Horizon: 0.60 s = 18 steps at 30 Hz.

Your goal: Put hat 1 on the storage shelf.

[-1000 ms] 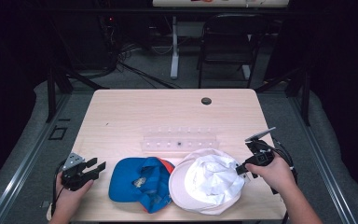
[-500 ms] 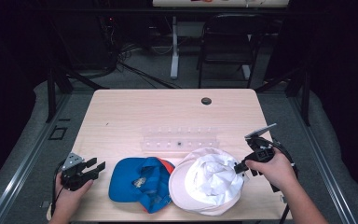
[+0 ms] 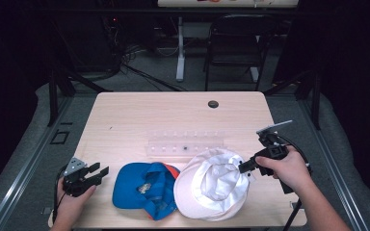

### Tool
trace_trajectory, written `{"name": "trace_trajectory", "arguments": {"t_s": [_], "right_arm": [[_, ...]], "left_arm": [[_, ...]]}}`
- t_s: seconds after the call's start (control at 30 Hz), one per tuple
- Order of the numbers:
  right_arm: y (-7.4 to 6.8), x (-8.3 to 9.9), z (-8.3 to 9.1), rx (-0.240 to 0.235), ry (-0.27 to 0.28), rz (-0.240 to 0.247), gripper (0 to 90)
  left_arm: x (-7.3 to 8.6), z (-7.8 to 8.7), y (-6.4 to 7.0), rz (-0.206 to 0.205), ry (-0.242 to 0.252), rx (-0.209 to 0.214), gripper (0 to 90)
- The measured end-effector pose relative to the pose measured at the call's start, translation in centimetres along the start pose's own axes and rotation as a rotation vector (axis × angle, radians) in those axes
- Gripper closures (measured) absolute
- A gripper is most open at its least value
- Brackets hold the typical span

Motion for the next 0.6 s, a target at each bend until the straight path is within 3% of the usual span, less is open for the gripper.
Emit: {"name": "trace_trajectory", "arguments": {"t_s": [0.1, 0.13, 0.23, 0.3, 0.4, 0.5, 0.6], "right_arm": [[-0.3, 0.0, 0.4, -0.032, -0.019, 0.009, 82.0], [-0.7, -0.1, 0.6, -0.063, -0.008, -0.013, 82.0], [-1.0, -0.1, 0.8, -0.087, -0.010, -0.019, 82.0], [-1.4, -0.2, 1.1, -0.131, -0.019, -0.009, 82.0], [-1.9, -0.1, 1.1, -0.162, -0.004, -0.025, 82.0], [-2.1, -0.1, 1.4, -0.195, 0.006, -0.007, 82.1], [-2.5, -0.2, 1.9, -0.268, 0.020, -0.012, 82.1]], "left_arm": [[0.0, 0.0, 0.0, -0.001, 0.000, 0.000, 54.6], [0.0, 0.0, 0.0, 0.000, 0.001, 0.000, 54.7], [0.0, 0.1, 0.0, 0.001, 0.002, -0.001, 54.7], [0.0, 0.1, 0.0, 0.001, 0.003, 0.000, 54.7], [0.0, 0.1, 0.0, -0.001, 0.003, 0.000, 54.7], [0.0, 0.1, 0.0, -0.001, 0.002, 0.000, 54.6], [0.0, 0.1, 0.0, -0.001, 0.002, 0.000, 54.6]]}}
Point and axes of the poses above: each handheld gripper's, and its own axes: z roughly backward along the jaws, x roughly out of its underside, y roughly to its right, the point moved 4 cm from there along -z, roughly forward along the jaws, and after that the axes turned 4 degrees about x, right-handed, at the moved point
